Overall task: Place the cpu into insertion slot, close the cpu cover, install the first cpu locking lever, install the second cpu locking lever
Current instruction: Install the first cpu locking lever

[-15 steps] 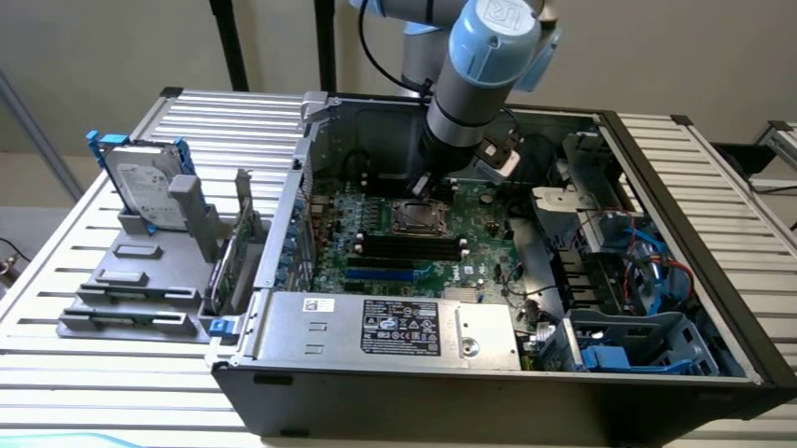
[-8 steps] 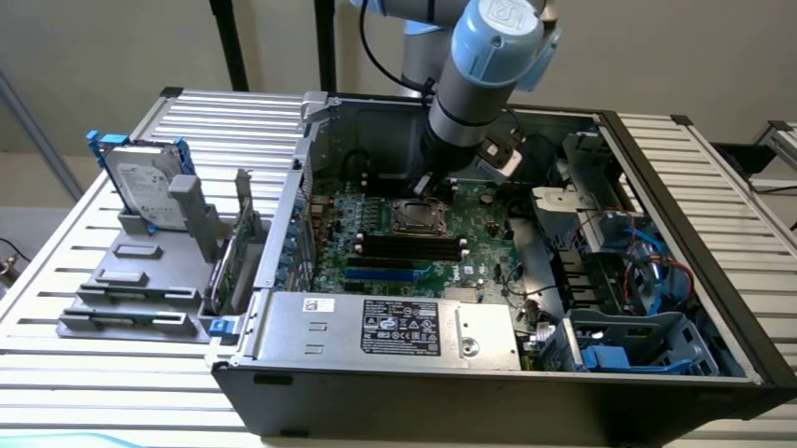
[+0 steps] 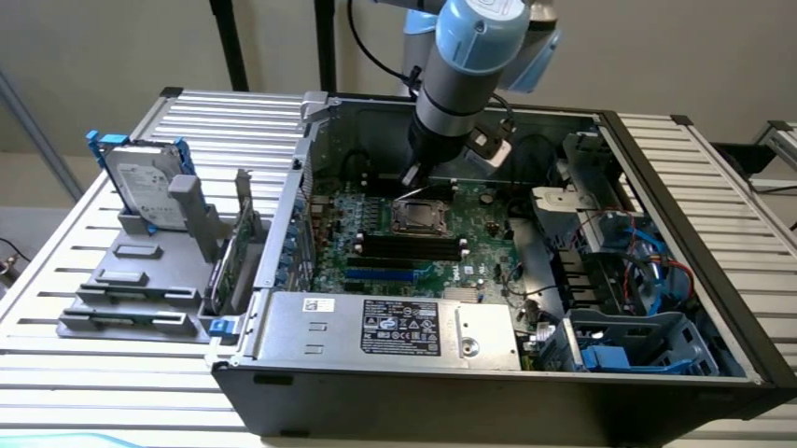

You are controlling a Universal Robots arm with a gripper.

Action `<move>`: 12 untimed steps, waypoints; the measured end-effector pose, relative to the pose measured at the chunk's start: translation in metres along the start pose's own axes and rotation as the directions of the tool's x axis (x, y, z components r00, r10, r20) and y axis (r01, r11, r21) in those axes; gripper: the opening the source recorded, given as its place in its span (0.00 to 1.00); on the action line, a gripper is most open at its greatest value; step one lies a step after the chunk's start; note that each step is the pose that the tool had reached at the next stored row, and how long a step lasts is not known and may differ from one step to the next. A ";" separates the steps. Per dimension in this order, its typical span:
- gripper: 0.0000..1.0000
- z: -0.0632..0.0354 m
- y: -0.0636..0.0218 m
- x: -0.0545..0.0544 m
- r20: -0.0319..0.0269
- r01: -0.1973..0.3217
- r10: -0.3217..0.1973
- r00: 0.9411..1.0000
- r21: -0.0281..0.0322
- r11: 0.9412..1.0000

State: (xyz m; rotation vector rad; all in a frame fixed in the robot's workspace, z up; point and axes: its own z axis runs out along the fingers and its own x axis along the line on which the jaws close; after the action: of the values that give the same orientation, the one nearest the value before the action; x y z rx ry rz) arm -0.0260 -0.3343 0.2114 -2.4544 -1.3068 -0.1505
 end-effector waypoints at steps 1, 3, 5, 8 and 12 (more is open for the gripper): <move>0.11 -0.0012 -0.0031 -0.002 -0.001 0.000 0.000 1.000 0.001 1.000; 0.11 -0.0028 -0.0082 -0.005 -0.002 0.000 0.000 1.000 0.001 1.000; 0.11 -0.0040 -0.0118 -0.008 -0.002 0.000 0.000 1.000 0.001 1.000; 0.11 -0.0057 -0.0116 -0.011 -0.002 0.000 0.000 1.000 0.001 1.000; 0.11 -0.0064 -0.0107 -0.013 -0.002 0.000 0.000 1.000 0.001 1.000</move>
State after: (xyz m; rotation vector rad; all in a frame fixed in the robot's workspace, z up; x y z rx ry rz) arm -0.0417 -0.3412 0.2169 -2.4523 -1.3057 -0.1523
